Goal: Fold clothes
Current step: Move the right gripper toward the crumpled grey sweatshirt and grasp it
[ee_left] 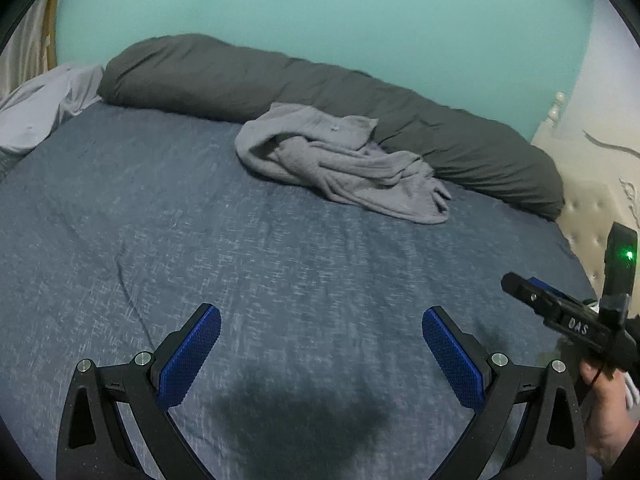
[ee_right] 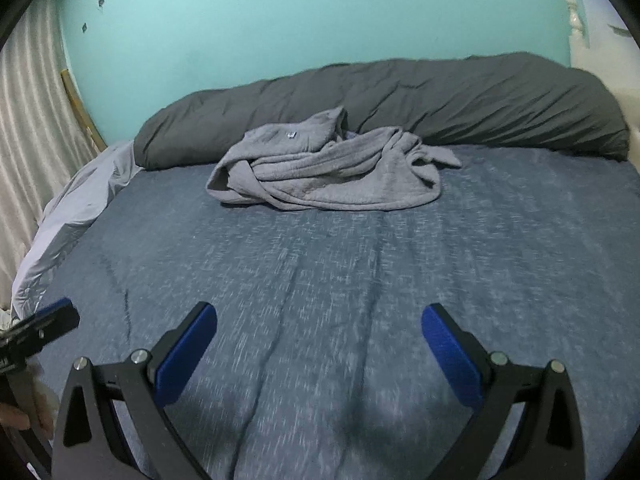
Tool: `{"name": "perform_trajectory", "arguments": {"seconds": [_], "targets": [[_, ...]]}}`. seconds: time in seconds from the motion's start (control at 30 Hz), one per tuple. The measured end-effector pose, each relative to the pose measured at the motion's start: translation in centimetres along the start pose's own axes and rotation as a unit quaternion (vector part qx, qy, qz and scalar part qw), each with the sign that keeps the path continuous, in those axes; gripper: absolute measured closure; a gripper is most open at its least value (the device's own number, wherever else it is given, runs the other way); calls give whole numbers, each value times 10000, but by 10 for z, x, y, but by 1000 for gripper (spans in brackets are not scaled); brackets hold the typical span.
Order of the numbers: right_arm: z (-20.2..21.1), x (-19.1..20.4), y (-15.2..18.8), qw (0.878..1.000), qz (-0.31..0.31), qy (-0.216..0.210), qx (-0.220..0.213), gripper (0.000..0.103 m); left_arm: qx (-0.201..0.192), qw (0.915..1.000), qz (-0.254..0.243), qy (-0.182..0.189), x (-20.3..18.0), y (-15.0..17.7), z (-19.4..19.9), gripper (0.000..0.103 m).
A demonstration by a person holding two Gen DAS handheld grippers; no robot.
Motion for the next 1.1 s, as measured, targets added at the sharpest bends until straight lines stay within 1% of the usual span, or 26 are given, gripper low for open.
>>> {"name": "perform_trajectory", "arguments": {"seconds": [0.07, 0.17, 0.23, 0.3, 0.4, 0.47, 0.53, 0.6, 0.63, 0.73, 0.83, 0.93, 1.1], "targets": [[-17, 1, -9, 10000, -24, 47, 32, 0, 69, 9999, 98, -57, 12, -6, -12, 0], [-49, 8, -24, 9999, 86, -10, 121, 0, 144, 9995, 257, -131, 30, -13, -28, 0], [-73, 14, -31, 9996, 129, -33, 258, 0, 186, 9990, 368, -177, 43, -18, -38, 0], [-99, 17, -41, 9993, 94, -7, 375, 0, 227, 9983, 478, -222, 55, -22, -48, 0], [-131, 19, -57, 9990, -172, -25, 404, 0, 289, 9971, 644, -291, 74, -29, -63, 0], [-154, 25, -68, 9988, -188, -3, 456, 0, 330, 9960, 754, -337, 87, -34, -73, 0], [-175, 33, -76, 9987, -90, 28, 501, 0, 371, 9948, 864, -383, 100, -38, -83, 0], [-199, 39, -85, 9984, 76, 183, 530, 0, 413, 9935, 973, -428, 112, -43, -93, 0], [-207, 42, -88, 9985, 117, 155, 510, 0, 436, 9931, 998, -425, 119, -43, -99, 0], [-235, 51, -99, 9984, 285, 105, 486, 0, 483, 9921, 1090, -397, 125, -44, -110, 0], [-256, 62, -102, 9966, 538, 202, 582, 0, 531, 9909, 1182, -369, 131, -44, -121, 0], [-277, 74, -105, 9942, 787, 343, 651, 0, 573, 9903, 1226, -309, 134, -40, -126, 0], [-304, 94, -114, 9901, 1131, 601, 577, 1, 608, 9899, 1249, -272, 145, -26, -123, 0]]}}
Point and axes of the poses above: each gripper's, at about its wrist camera, not at the fingertips, and z roughly against the way its jaws point, x to its left, y to its underside, the point moved 6 cm from there along -z, roughly the way its jaws point, and after that the axes turned 5 degrees about y, right-handed, at the moved point
